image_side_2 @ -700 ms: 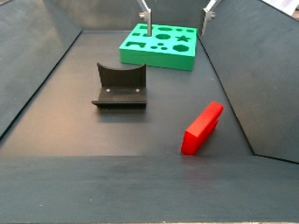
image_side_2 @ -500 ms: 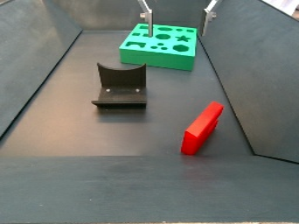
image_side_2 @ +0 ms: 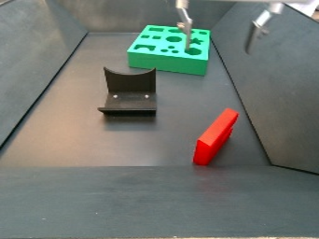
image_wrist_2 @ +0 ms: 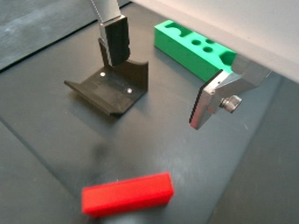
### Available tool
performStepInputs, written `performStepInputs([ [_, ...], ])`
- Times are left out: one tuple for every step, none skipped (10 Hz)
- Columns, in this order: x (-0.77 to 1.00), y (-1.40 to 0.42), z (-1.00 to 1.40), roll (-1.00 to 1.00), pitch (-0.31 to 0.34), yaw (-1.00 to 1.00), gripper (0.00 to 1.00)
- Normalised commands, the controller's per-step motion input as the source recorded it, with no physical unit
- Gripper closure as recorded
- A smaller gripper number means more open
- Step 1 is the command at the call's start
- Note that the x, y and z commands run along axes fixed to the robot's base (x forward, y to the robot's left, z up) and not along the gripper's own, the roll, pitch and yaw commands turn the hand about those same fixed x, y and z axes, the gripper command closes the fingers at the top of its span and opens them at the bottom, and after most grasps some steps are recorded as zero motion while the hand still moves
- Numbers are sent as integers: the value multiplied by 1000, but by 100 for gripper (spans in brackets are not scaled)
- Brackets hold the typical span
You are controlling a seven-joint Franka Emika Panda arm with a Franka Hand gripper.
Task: Pick up the double-square object. Move up. Rotate the double-square object. Place the double-square object on the fixture. Regrasp the double-square object. Move to above the board. Insert the double-square object.
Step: Pick up the double-square object.
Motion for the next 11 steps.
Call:
performStepInputs([
  [-246, 569, -191, -64, -257, -237, 0],
  [-49, 534, -337, -17, -253, -374, 0],
  [171, 437, -391, 0, -171, -489, 0],
  [326, 314, -463, 51, -69, -551, 0],
  [314, 191, -609, 143, 0, -654, 0],
  [71, 260, -734, 143, 0, -651, 0],
  [0, 363, -789, 114, -44, -577, 0],
  [-20, 340, -754, 114, -26, -509, 0],
  [-111, 337, -749, 90, -46, -471, 0],
  [-217, 166, -794, 90, -130, -397, 0],
  [-157, 69, -797, 87, -146, -383, 0],
])
